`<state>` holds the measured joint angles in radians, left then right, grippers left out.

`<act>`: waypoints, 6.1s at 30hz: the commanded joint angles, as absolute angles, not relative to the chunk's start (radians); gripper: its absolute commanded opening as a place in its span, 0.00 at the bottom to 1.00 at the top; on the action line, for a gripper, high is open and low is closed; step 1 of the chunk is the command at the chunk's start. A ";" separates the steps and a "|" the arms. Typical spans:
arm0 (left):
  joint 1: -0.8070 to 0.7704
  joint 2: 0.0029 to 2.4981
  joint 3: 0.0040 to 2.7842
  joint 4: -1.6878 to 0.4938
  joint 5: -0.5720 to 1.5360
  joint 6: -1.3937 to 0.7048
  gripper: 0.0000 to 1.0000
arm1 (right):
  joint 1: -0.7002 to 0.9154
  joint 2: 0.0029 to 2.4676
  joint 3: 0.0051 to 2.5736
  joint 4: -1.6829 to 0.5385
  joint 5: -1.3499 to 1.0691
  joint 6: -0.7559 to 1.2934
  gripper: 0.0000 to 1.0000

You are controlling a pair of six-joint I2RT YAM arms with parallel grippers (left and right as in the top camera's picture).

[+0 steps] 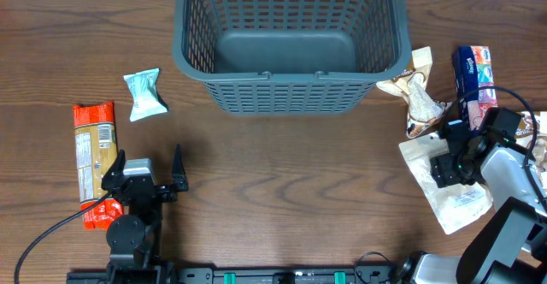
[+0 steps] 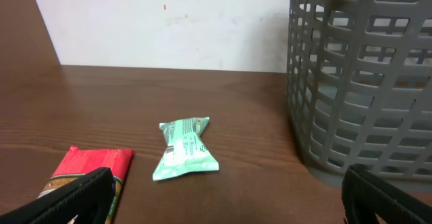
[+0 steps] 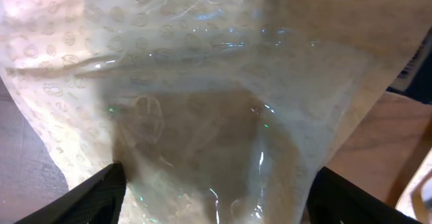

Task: Pack container
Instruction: 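Lower the right gripper and close it on the clear rice bag, then lift the rice bag with the right gripper toward the basket, then lower the rice bag into the basket and open the right gripper, then move the right gripper back to the brown Pantree pouch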

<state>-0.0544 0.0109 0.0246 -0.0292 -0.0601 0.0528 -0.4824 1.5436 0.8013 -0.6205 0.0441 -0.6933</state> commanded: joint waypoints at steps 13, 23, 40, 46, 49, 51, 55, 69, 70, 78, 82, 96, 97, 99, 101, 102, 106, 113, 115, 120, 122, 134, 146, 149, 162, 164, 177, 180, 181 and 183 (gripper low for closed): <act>-0.056 0.004 0.004 -0.066 -0.095 0.059 0.98 | -0.492 1.611 0.794 -0.582 -0.010 -0.639 0.53; -0.056 0.004 0.004 -0.066 -0.095 0.059 0.99 | -0.490 1.611 0.794 -0.552 -0.061 -0.560 0.17; -0.056 0.004 0.004 -0.066 -0.095 0.059 0.99 | -0.489 1.507 0.847 -0.547 -0.113 -0.367 0.01; -0.056 0.004 0.004 -0.066 -0.095 0.059 0.99 | -0.489 1.370 0.924 -0.625 -0.194 -0.310 0.01; -0.056 0.004 0.004 -0.066 -0.094 0.059 0.99 | -0.489 1.304 0.972 -0.636 -0.218 -0.260 0.01; -0.056 0.004 0.004 -0.066 -0.094 0.059 0.99 | -0.489 1.261 1.011 -0.627 -0.217 -0.213 0.01; -0.056 0.004 0.004 -0.066 -0.094 0.059 0.99 | -0.480 1.223 1.086 -0.591 -0.217 -0.171 0.01; -0.056 0.004 0.004 -0.066 -0.094 0.059 0.99 | -0.289 1.418 1.562 -0.517 -0.218 -0.176 0.01; -0.056 0.004 0.004 -0.066 -0.094 0.059 0.99 | -0.257 1.447 1.610 -0.519 -0.218 -0.191 0.01; -0.056 0.004 0.004 -0.066 -0.094 0.058 0.99 | 0.045 1.652 1.946 -0.575 -0.341 -0.511 0.01; -0.056 0.004 0.004 -0.066 -0.087 0.058 0.99 | 0.200 1.715 2.006 -0.580 -0.341 -0.611 0.01; -0.056 0.004 0.004 -0.066 -0.087 0.058 0.99 | 0.355 1.976 2.006 -0.814 -0.329 -0.950 0.01; -0.056 0.004 0.004 -0.066 -0.087 0.058 0.99 | 0.355 1.993 2.006 -0.813 -0.329 -0.946 0.01; -0.056 0.004 0.004 -0.066 -0.087 0.058 0.99 | 0.355 2.017 2.006 -0.813 -0.328 -0.939 0.01; -0.056 0.004 0.004 -0.066 -0.087 0.058 0.99 | 0.355 2.038 2.006 -0.814 -0.321 -0.925 0.01; -0.056 0.004 0.004 -0.066 -0.087 0.058 0.99 | 0.355 2.044 2.006 -0.815 -0.318 -0.913 0.05; -0.056 0.004 0.004 -0.066 -0.087 0.058 0.99 | 0.355 2.036 2.006 -0.813 -0.323 -0.822 0.99; -0.056 0.004 0.004 -0.066 -0.087 0.058 0.99 | 0.350 1.996 2.006 -0.827 -0.421 -0.778 0.99; -0.056 0.004 0.004 -0.066 -0.087 0.058 0.98 | 0.347 1.969 2.006 -0.834 -0.435 -0.777 0.99; -0.056 0.004 0.004 -0.066 -0.087 0.058 0.99 | 0.312 1.857 2.007 -0.806 -0.434 -0.775 0.99; -0.056 0.004 0.004 -0.066 -0.087 0.058 0.99 | 0.275 1.795 2.007 -0.780 -0.435 -0.757 0.99; -0.056 0.004 0.004 -0.066 -0.087 0.058 0.99 | -0.171 1.618 2.006 -0.817 -0.088 0.022 0.99; -0.056 0.004 0.004 -0.066 -0.087 0.058 0.99 | -0.225 1.847 1.978 -1.148 -0.160 -0.093 0.99; -0.056 0.004 0.004 -0.066 -0.087 0.058 0.99 | -0.225 1.907 1.968 -1.148 -0.161 -0.095 0.99; -0.056 0.004 0.004 -0.066 -0.087 0.058 0.99 | -0.222 2.011 1.748 -1.078 -0.125 -0.204 0.99; -0.056 0.004 0.004 -0.066 -0.087 0.059 0.99 | -0.221 2.011 1.699 -1.051 -0.101 -0.227 0.99; -0.056 0.004 0.004 -0.066 -0.087 0.058 0.99 | -0.221 2.012 1.441 -0.888 -0.103 -0.318 0.99; -0.056 0.004 0.004 -0.066 -0.087 0.058 0.99 | -0.221 2.012 1.399 -0.841 -0.128 -0.358 0.99; -0.056 0.004 0.004 -0.066 -0.087 0.058 0.99 | -0.221 2.012 1.389 -0.829 -0.131 -0.366 0.99; -0.056 0.004 0.004 -0.066 -0.087 0.058 0.98 | -0.221 2.014 1.367 -0.799 -0.133 -0.377 0.99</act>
<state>-0.0544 0.0109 0.0250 -0.0292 -0.0601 0.0525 -0.2241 2.0026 1.4006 -0.8169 -0.0986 -0.3264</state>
